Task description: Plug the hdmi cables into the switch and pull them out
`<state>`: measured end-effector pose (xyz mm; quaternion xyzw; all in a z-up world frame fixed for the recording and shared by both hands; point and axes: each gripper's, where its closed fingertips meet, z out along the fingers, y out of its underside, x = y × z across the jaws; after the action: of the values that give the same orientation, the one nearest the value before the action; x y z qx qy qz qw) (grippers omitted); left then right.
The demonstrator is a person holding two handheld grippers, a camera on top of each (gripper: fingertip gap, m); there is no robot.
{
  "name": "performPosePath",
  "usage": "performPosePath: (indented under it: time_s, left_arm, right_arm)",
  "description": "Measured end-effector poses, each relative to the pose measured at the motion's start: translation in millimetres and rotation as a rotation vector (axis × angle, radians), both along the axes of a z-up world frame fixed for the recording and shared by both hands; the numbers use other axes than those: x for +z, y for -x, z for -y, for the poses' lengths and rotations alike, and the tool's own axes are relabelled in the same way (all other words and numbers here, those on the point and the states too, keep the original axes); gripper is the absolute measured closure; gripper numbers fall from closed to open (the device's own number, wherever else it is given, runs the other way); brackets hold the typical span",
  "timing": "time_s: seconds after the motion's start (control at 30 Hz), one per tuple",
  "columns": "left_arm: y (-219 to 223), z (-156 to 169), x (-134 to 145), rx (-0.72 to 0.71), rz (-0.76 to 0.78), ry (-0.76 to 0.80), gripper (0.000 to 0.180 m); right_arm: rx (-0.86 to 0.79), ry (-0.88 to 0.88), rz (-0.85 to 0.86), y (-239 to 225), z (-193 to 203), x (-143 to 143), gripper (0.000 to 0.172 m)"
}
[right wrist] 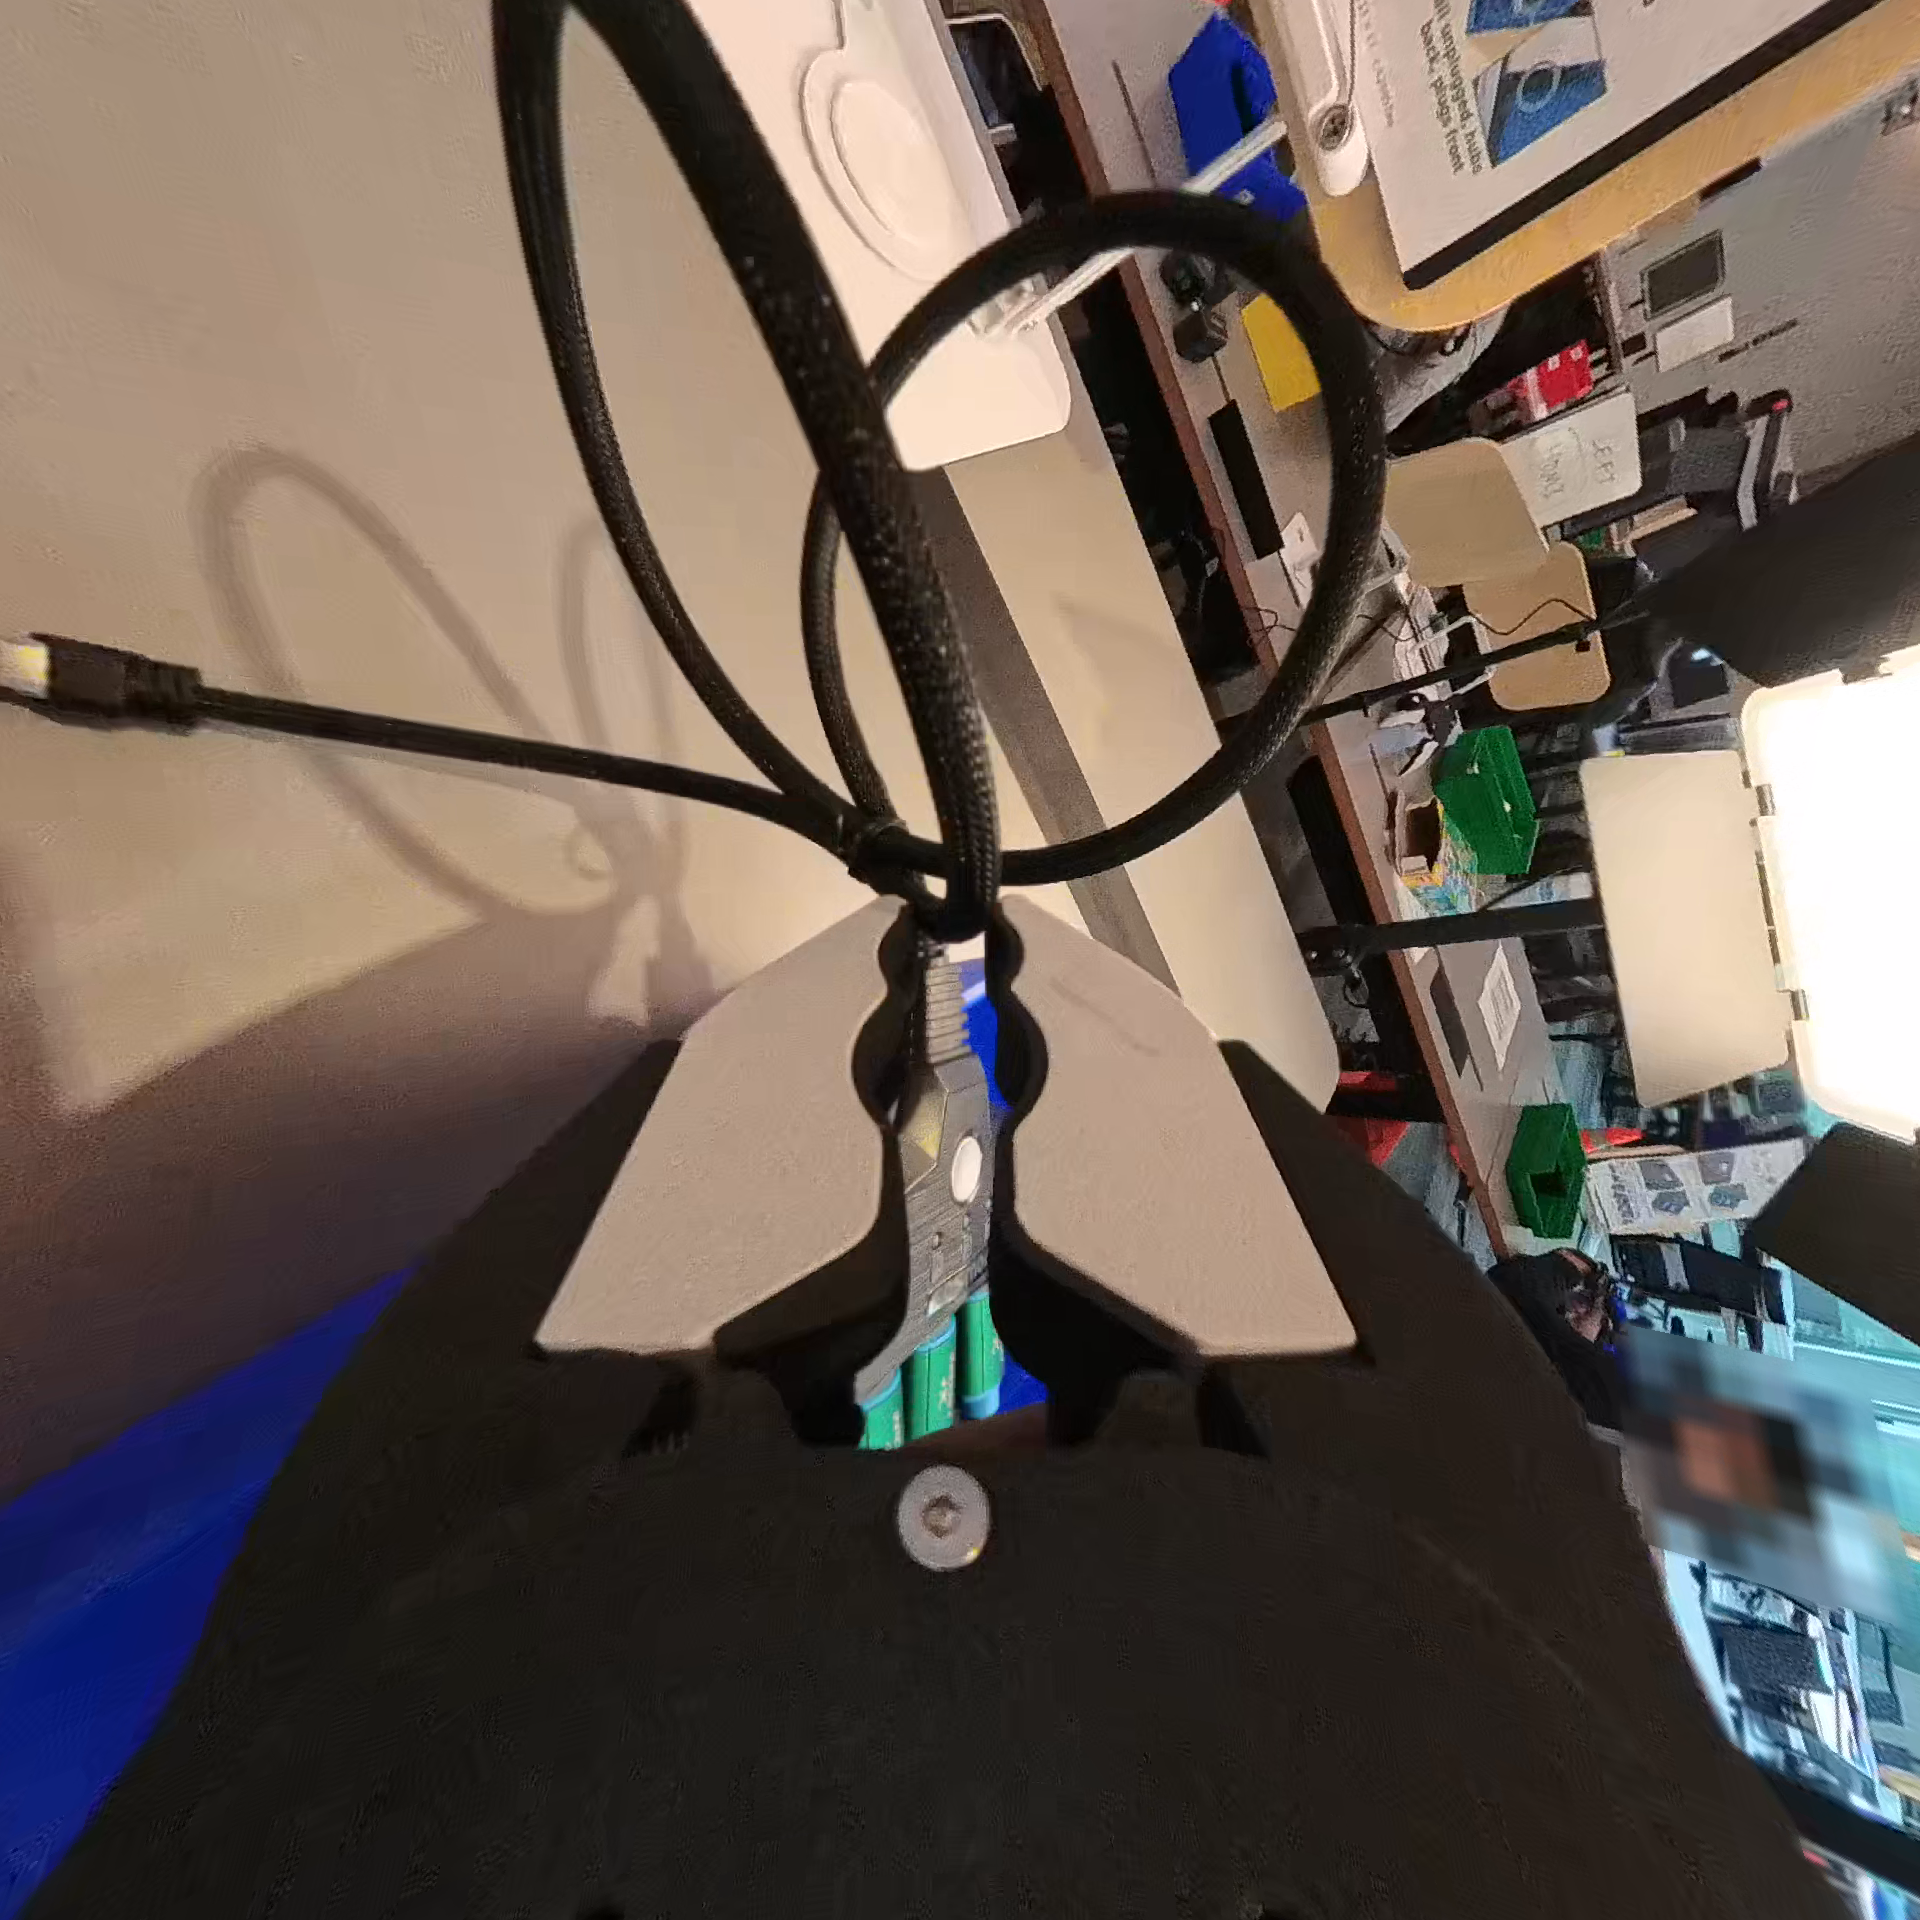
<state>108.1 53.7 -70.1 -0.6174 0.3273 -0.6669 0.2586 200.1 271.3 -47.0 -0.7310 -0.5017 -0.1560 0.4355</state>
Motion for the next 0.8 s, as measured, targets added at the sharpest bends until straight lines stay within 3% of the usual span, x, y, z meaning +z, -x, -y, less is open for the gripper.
performPosePath:
  time_s: [0.1,0.23,0.47,0.63,0.8]
  left_arm:
    - [-15.8,9.1,-8.7,-0.056,-0.036,-0.025,0.151]
    - [-15.0,14.7,-34.4,-0.075,-0.052,0.085,0.151]
    - [-11.9,20.5,-32.5,-0.119,-0.049,0.087,0.151]
    - [-12.6,22.6,-33.7,-0.137,-0.057,0.092,0.151]
    - [-10.9,23.2,-32.3,-0.142,-0.045,0.105,0.151]
  right_arm:
    - [0.003,-0.027,0.001,-9.4,-2.1,13.9,0.162]
    - [-0.062,-0.116,-0.048,-43.3,-8.3,55.6,0.163]
    - [-0.138,-0.258,-0.179,-114.4,-4.5,126.2,0.162]
    - [-0.203,-0.305,-0.247,-161.5,0.3,144.8,0.161]
    - [-0.277,-0.35,-0.144,-194.4,0.5,146.3,0.16]
